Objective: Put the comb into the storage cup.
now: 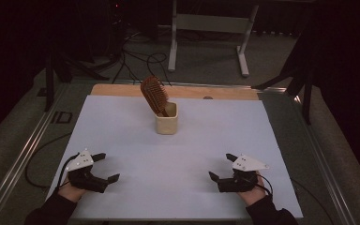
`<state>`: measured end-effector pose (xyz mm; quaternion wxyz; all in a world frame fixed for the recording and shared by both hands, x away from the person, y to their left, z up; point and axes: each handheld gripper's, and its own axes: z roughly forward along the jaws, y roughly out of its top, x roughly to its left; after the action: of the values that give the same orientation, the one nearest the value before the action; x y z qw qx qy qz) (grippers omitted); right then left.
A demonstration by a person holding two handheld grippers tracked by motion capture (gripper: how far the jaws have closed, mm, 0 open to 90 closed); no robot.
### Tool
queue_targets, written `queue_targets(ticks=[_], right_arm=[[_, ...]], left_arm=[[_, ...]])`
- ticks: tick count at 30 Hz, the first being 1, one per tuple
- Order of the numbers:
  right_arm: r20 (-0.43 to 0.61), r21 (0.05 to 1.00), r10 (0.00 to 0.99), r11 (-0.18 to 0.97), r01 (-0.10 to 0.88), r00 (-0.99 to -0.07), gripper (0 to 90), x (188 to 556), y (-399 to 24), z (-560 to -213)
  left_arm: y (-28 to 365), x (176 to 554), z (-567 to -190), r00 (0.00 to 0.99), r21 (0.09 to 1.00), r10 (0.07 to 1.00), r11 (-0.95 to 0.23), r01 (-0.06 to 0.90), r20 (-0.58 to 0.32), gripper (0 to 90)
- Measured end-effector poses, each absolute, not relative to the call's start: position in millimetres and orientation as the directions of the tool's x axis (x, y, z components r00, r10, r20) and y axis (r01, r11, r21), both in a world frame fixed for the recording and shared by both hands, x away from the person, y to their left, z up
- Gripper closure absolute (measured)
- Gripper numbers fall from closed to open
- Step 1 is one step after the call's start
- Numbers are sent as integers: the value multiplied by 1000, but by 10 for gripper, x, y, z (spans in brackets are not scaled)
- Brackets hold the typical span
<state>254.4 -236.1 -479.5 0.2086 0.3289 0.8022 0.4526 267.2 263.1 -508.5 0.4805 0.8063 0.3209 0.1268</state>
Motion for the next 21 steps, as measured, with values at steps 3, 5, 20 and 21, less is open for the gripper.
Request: queue_targets(ticks=[3,5,20,21], right_arm=[[-37,862,715,376,340,-698,90,2544,-2360,-4803],[-35,861,716,376,343,-697,90,2542,-2358,-4805],[-29,861,714,374,346,-700,90,2554,-2353,-4816],[-29,859,715,375,348,-698,90,2553,-2351,-4816]], left_arm=[[2625,2657,-5091,762,857,639,-334,392,-100,0],[2623,2646,-5092,763,861,640,-332,386,-96,0],[2645,2626,-5070,762,875,638,-301,378,-109,0],[2645,2626,-5071,763,876,637,-300,378,-110,0]])
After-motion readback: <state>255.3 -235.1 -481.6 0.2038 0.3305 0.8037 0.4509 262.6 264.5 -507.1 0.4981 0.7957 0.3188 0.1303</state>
